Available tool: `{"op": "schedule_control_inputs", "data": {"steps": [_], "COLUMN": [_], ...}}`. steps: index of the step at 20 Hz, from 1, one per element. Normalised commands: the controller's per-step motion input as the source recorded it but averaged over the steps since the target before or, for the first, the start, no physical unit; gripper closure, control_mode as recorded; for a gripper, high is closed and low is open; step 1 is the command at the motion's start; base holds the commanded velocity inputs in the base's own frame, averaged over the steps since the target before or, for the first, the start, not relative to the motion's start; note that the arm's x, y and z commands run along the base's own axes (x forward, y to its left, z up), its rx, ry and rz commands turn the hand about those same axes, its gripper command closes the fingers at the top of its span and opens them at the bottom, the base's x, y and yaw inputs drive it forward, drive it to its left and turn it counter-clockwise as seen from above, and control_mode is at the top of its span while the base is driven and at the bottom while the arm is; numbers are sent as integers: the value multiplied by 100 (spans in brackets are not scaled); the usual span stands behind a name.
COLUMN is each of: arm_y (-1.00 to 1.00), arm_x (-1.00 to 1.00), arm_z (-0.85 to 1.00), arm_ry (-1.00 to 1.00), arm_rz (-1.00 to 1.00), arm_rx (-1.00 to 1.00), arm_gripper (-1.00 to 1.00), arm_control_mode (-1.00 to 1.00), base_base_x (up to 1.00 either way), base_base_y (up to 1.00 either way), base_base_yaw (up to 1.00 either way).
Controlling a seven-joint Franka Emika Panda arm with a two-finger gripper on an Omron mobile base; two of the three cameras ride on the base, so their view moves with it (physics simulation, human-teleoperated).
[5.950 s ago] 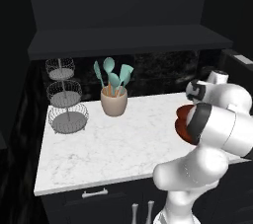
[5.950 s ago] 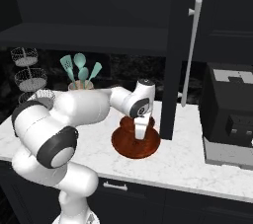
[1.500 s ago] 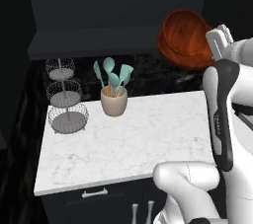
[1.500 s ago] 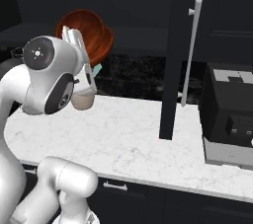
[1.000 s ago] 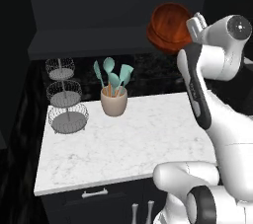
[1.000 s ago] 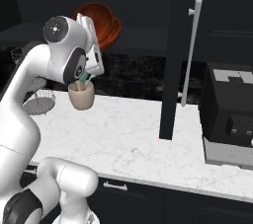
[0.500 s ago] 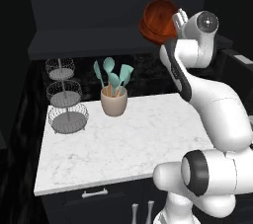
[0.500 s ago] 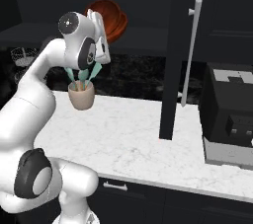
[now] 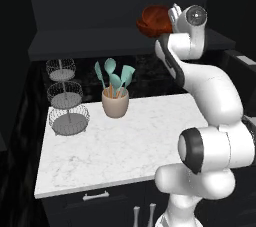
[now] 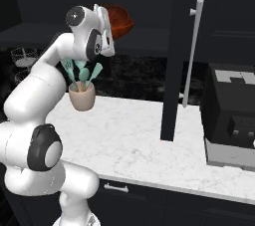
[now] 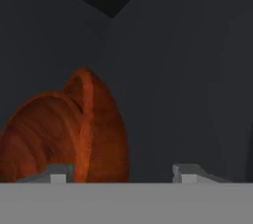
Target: Pick up the bowls on the counter and stack them on top of one another in the open cabinet. Place the smaller bowl on top of the larger bowl.
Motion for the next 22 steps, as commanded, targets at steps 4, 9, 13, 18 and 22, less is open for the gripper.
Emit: {"op": "schedule_control_inputs", "data": {"steps": [4,9,13,18,22], "arm_y": [3,12,10,6,17], "arm_x": [-97,-100,-100,-100,-100], "arm_z": [-1,-18,-53,-12,74], "arm_ry": [-18,-21,-15,2,16], "arm_rz": [0,0,0,-2,-5], "arm_rx": [0,0,0,5,6], "arm_gripper": [-100,-100,-100,-100,-100], "arm_control_mode": [-100,-100,-100,-100,-100], "base_base_x": [0,0,0,0,0], "base_base_y": [0,0,0,0,0], "base_base_yaw": [0,0,0,0,0]}}
